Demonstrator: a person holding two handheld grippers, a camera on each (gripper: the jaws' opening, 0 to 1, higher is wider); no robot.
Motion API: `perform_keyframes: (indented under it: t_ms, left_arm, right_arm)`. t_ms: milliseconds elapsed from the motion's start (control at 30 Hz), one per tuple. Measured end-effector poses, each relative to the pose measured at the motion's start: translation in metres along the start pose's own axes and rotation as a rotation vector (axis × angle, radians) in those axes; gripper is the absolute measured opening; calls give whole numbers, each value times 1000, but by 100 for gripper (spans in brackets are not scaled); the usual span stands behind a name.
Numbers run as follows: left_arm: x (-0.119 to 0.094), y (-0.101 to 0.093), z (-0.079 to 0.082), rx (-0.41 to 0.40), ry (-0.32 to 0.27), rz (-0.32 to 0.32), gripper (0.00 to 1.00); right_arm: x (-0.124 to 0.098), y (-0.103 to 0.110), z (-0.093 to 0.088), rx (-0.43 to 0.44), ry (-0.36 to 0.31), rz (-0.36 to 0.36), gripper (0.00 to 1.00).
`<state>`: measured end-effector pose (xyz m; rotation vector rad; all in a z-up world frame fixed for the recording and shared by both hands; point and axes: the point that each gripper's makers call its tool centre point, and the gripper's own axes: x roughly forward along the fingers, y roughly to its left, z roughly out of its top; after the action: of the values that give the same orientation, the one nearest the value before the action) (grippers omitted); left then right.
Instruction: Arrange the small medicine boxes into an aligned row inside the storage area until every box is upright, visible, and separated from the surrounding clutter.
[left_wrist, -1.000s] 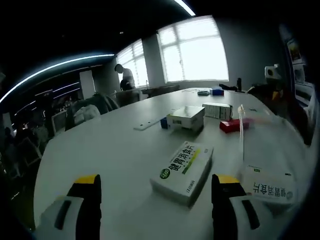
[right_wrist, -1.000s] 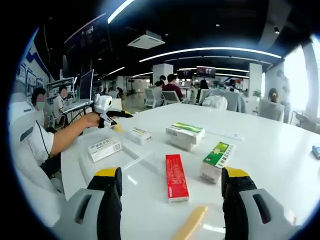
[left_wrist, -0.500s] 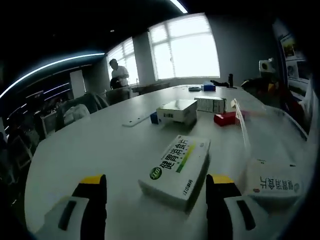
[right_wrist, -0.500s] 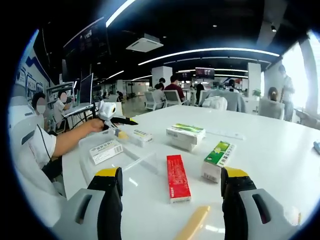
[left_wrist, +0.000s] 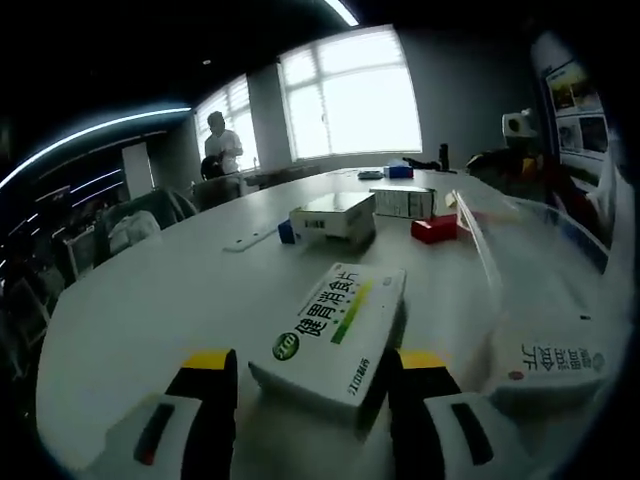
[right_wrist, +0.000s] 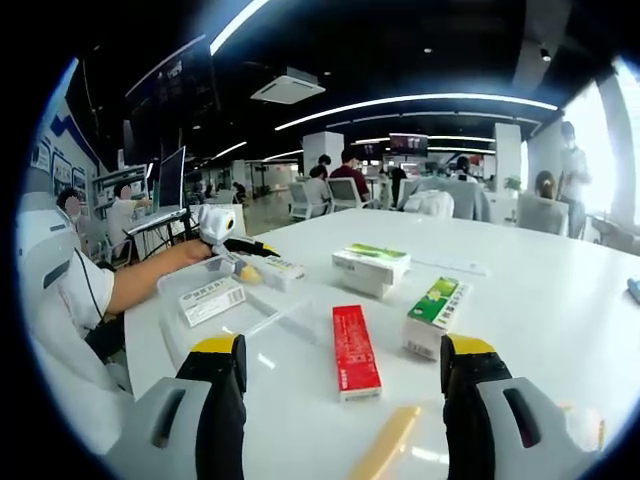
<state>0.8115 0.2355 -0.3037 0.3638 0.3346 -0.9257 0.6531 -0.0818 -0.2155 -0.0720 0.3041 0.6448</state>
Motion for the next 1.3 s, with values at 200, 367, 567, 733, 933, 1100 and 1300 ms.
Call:
perform_keyframes:
  t_ms: [200, 367, 567, 733, 933, 1100, 1300]
  left_arm:
    - [-4, -2, -1, -4, -13, -2, 51]
    - [-13, 11, -5, -43, -21, 63, 48]
    - [-19, 15, -9, -63, -22, 89, 47]
    - [-16, 19, -10, -53, -18, 90, 49]
    - [-11, 21, -9, -45, -17, 82, 54]
    - [-6, 16, -6, -39, -33, 58, 50]
    - [-6, 14, -7, -91, -45, 87, 49]
  right_arm:
    - [0, 2, 0, 2, 0, 3, 78]
    - [1, 1, 0, 2, 0, 2, 78]
    - [1, 0, 0, 4, 3, 0, 78]
    - [-1, 1, 0, 1, 2, -2, 78]
    - [-2, -1, 0, 4, 1, -9, 77]
    - [-2, -2, -1, 3, 6, -13, 77]
    - [-1, 0, -1, 6, 3, -10, 77]
